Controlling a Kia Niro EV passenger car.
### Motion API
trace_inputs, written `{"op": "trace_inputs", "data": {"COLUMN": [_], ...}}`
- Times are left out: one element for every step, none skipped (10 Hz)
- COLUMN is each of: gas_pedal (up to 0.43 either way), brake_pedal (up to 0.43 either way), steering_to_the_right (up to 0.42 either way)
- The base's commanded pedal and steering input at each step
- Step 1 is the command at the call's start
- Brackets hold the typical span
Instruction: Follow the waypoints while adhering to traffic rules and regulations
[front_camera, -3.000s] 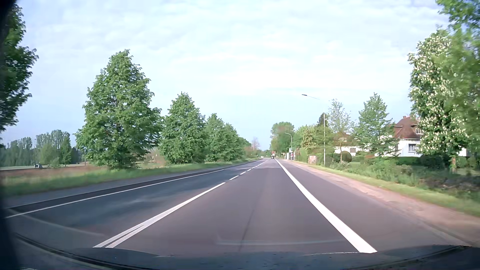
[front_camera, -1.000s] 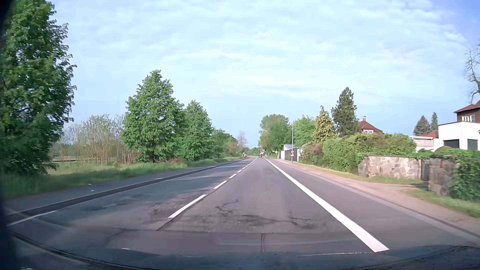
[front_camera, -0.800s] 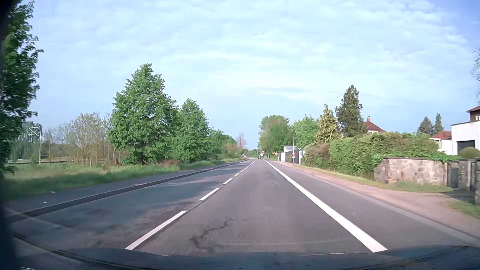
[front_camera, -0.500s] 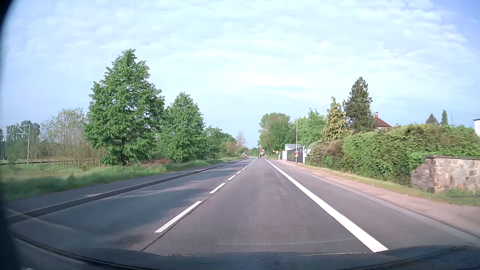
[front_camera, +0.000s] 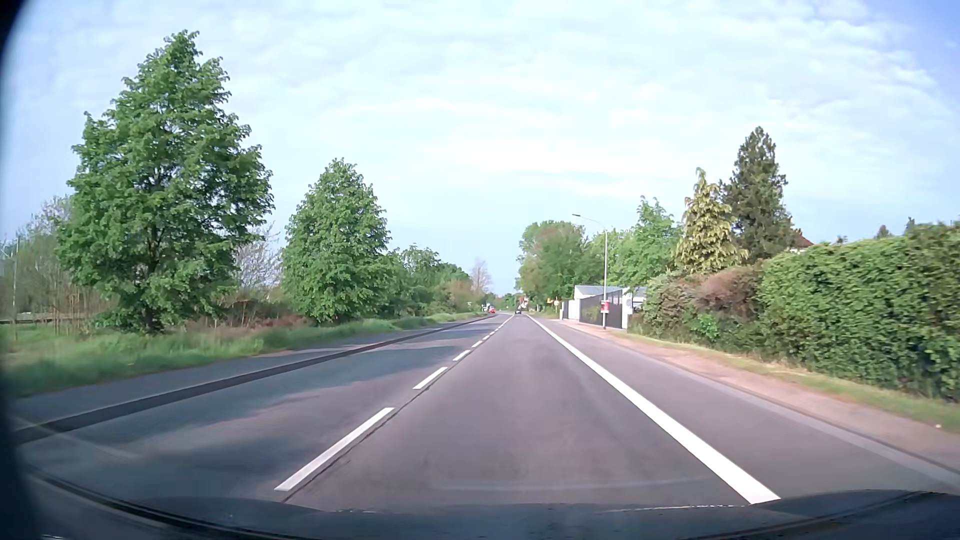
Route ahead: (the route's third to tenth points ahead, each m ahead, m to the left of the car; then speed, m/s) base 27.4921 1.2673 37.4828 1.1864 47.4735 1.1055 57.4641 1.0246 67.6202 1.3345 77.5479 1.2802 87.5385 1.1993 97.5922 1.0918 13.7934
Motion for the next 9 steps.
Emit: {"op": "trace_inputs", "data": {"gas_pedal": [0.0, 0.0, 0.0, 0.0, 0.0, 0.0, 0.0, 0.0, 0.0], "brake_pedal": [0.0, 0.0, 0.0, 0.0, 0.0, 0.0, 0.0, 0.0, 0.0], "steering_to_the_right": [-0.001, -0.001, -0.001, -0.001, -0.001, -0.001, -0.002, 0.0, 0.0]}}
